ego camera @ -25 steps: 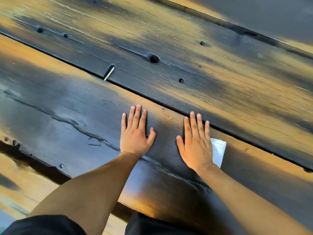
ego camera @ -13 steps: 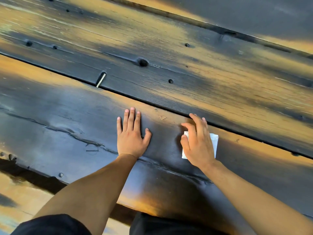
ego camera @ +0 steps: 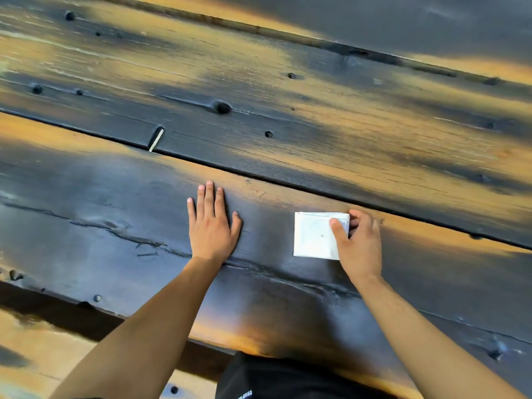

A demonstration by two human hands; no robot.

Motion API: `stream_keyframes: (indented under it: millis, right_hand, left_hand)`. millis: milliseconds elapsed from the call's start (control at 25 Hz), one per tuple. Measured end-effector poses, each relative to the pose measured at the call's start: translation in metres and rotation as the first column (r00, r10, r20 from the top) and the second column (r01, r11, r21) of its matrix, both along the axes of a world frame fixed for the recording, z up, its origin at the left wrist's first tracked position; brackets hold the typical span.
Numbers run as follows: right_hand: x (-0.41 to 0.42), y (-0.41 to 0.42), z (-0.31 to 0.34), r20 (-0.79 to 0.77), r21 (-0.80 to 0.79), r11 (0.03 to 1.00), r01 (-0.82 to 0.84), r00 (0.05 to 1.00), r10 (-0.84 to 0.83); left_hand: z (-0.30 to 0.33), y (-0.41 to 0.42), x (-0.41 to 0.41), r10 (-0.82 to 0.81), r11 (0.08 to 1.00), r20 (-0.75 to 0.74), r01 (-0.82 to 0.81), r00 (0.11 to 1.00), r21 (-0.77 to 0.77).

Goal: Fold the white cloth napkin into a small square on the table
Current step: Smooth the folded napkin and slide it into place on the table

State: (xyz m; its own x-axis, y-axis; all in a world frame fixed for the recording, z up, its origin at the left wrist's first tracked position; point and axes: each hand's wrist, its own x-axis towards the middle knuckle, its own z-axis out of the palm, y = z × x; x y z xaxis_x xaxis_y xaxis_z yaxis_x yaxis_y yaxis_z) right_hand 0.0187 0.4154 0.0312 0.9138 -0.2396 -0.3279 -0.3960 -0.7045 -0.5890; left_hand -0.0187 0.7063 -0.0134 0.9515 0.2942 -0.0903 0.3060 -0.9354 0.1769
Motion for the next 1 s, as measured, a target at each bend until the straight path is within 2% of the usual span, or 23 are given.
stream_keyframes:
  millis: [160, 240, 320, 400, 560, 640, 760, 880, 1000]
  right_hand:
    - [-0.011, -0.003, 0.008, -0.048, 0.013, 0.993, 0.116, 0.992, -0.115]
    - [-0.017, -0.001, 0.013, -0.111, 0.046, 0.983, 0.18, 0.978, -0.174]
    - [-0.023, 0.003, 0.017, -0.169, 0.052, 0.975, 0.218, 0.964, -0.207]
    - [-0.027, 0.005, 0.02, -0.224, 0.063, 0.967, 0.248, 0.948, -0.228]
    - [-0.038, 0.008, 0.019, -0.36, 0.203, 0.905, 0.374, 0.888, -0.286]
    - [-0.044, 0.007, 0.021, -0.43, 0.287, 0.824, 0.489, 0.834, -0.345]
    - [-0.057, 0.001, 0.027, -0.53, 0.359, 0.718, 0.596, 0.764, -0.369]
    - [-0.074, -0.01, 0.031, -0.638, 0.384, 0.642, 0.664, 0.693, -0.335]
    - [-0.094, -0.027, 0.038, -0.687, 0.426, 0.549, 0.719, 0.652, -0.322]
  left_hand:
    - [0.025, -0.024, -0.008, 0.019, 0.997, 0.05, -0.015, 0.999, -0.081]
    - [0.04, -0.053, -0.015, 0.031, 0.964, 0.033, -0.021, 0.999, -0.264]
    - [0.053, -0.087, -0.019, 0.104, 0.857, -0.066, -0.123, 0.992, -0.501]
    - [0.062, -0.115, -0.02, 0.209, 0.739, -0.196, -0.287, 0.958, -0.61]
    - [0.072, -0.136, -0.018, 0.379, 0.552, -0.344, -0.509, 0.859, -0.661]
    - [0.07, -0.133, -0.02, 0.384, 0.478, -0.432, -0.576, 0.816, -0.663]
    - [0.062, -0.128, -0.027, 0.35, 0.307, -0.558, -0.655, 0.753, -0.691]
    - [0.056, -0.128, -0.04, 0.272, 0.224, -0.631, -0.686, 0.726, -0.692]
    - [0.057, -0.134, -0.054, 0.216, 0.198, -0.661, -0.695, 0.718, -0.691]
